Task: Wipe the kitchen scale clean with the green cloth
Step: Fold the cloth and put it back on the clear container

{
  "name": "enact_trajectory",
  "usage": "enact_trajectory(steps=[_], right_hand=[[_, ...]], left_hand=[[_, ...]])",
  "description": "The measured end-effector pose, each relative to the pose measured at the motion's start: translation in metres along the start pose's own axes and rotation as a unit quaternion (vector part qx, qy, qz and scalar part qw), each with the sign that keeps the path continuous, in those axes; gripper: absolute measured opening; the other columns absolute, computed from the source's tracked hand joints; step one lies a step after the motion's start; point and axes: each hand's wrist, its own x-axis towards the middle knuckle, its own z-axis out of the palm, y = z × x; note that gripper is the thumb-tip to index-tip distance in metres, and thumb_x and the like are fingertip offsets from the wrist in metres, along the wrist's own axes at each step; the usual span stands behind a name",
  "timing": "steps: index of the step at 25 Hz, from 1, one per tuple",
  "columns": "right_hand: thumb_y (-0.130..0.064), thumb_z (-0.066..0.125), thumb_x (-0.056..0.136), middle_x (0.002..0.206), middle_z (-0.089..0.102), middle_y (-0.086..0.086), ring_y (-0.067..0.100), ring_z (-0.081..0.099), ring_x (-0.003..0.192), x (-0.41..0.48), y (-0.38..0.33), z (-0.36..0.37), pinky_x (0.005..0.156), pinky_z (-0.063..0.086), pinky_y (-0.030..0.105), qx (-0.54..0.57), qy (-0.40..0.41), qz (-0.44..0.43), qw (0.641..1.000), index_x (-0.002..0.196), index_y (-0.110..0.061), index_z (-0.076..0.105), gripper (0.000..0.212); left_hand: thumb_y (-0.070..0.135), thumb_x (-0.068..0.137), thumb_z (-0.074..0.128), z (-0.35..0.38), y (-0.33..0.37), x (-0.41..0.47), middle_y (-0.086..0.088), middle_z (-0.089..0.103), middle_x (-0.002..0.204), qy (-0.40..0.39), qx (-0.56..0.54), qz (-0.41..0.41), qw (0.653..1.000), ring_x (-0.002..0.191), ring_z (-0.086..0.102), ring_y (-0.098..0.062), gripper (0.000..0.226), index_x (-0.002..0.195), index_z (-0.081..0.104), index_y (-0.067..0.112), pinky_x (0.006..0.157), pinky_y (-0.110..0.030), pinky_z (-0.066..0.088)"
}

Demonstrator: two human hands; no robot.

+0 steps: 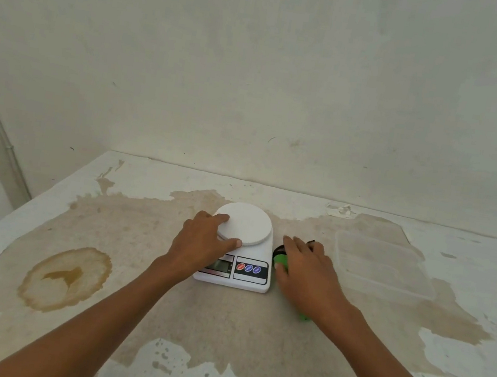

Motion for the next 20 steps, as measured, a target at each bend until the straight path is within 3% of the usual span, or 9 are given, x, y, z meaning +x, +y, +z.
enact_trajectory(steps=[3, 5, 7, 9, 11, 14, 17, 20], right_hand=[[-0.026, 0.048, 0.093, 0.143, 0.04, 0.009, 0.034, 0.046, 0.117, -0.008, 0.007, -0.001, 0.085, 0.045, 0.041, -0.032, -0.041, 0.033, 0.998, 0.143, -0.023, 0.03, 0.053], [-0.009, 0.048, 0.089, 0.133, 0.051, 0.01, 0.031, 0.054, 0.109, -0.009, 0.014, -0.003, 0.081, 0.049, 0.04, 0.008, -0.019, 0.031, 0.999, 0.139, -0.024, 0.039, 0.053], [-0.002, 0.048, 0.084, 0.122, 0.061, 0.006, 0.028, 0.058, 0.102, -0.011, 0.022, -0.016, 0.079, 0.051, 0.038, 0.057, 0.022, 0.016, 0.998, 0.131, -0.026, 0.05, 0.052], [-0.001, 0.049, 0.082, 0.119, 0.065, 0.002, 0.026, 0.061, 0.101, -0.012, 0.034, -0.042, 0.08, 0.051, 0.039, 0.084, 0.064, -0.008, 0.994, 0.127, -0.028, 0.055, 0.053], [-0.005, 0.05, 0.082, 0.111, 0.068, 0.002, 0.027, 0.063, 0.094, -0.011, 0.052, -0.069, 0.077, 0.053, 0.041, 0.095, 0.088, -0.022, 0.991, 0.124, -0.028, 0.053, 0.048], [-0.007, 0.047, 0.084, 0.093, 0.067, 0.001, 0.026, 0.06, 0.08, -0.01, 0.094, -0.094, 0.068, 0.052, 0.045, 0.084, 0.088, -0.037, 0.992, 0.111, -0.028, 0.05, 0.035], [-0.008, 0.056, 0.084, 0.103, 0.064, -0.003, 0.024, 0.058, 0.086, -0.007, 0.137, -0.094, 0.066, 0.051, 0.041, 0.012, 0.129, -0.104, 0.986, 0.107, -0.028, 0.058, 0.031], [-0.012, 0.076, 0.077, 0.104, 0.058, 0.012, 0.032, 0.052, 0.084, -0.004, 0.163, -0.069, 0.064, 0.048, 0.038, -0.114, 0.174, -0.099, 0.973, 0.11, -0.027, 0.066, 0.038]], left_hand=[[0.057, 0.085, 0.06, 0.003, 0.006, -0.004, -0.01, 0.043, 0.144, 0.008, 0.028, -0.012, 1.0, 0.13, 0.04, -0.032, 0.07, 0.145, 0.04, 0.028, 0.1, -0.046, 0.044], [0.052, 0.088, 0.056, 0.005, 0.019, -0.01, -0.014, 0.037, 0.147, 0.036, 0.095, -0.011, 0.995, 0.134, 0.031, -0.036, 0.065, 0.145, 0.038, 0.026, 0.102, -0.046, 0.039], [0.044, 0.089, 0.058, 0.008, 0.036, -0.016, -0.012, 0.033, 0.151, 0.085, 0.085, 0.066, 0.991, 0.139, 0.024, -0.034, 0.057, 0.141, 0.044, 0.026, 0.107, -0.045, 0.035], [0.037, 0.087, 0.065, 0.012, 0.06, -0.017, -0.004, 0.04, 0.149, 0.055, -0.018, 0.213, 0.975, 0.138, 0.031, -0.026, 0.055, 0.139, 0.048, 0.028, 0.109, -0.04, 0.036], [0.036, 0.082, 0.071, 0.023, 0.093, -0.018, 0.004, 0.052, 0.141, -0.023, -0.08, 0.307, 0.948, 0.128, 0.047, -0.016, 0.065, 0.141, 0.043, 0.031, 0.104, -0.036, 0.043], [0.026, 0.087, 0.066, 0.042, 0.135, -0.008, 0.006, 0.067, 0.117, 0.004, -0.113, 0.336, 0.935, 0.104, 0.062, -0.014, 0.044, 0.129, 0.053, 0.028, 0.086, -0.037, 0.053], [0.013, 0.088, 0.059, 0.061, 0.163, 0.005, 0.0, 0.068, 0.099, 0.026, -0.108, 0.342, 0.933, 0.088, 0.062, -0.019, 0.021, 0.109, 0.062, 0.02, 0.077, -0.041, 0.053], [0.005, 0.088, 0.052, 0.082, 0.175, 0.014, -0.007, 0.064, 0.096, 0.01, -0.049, 0.338, 0.94, 0.085, 0.059, -0.023, 0.025, 0.106, 0.063, 0.016, 0.075, -0.044, 0.053]])
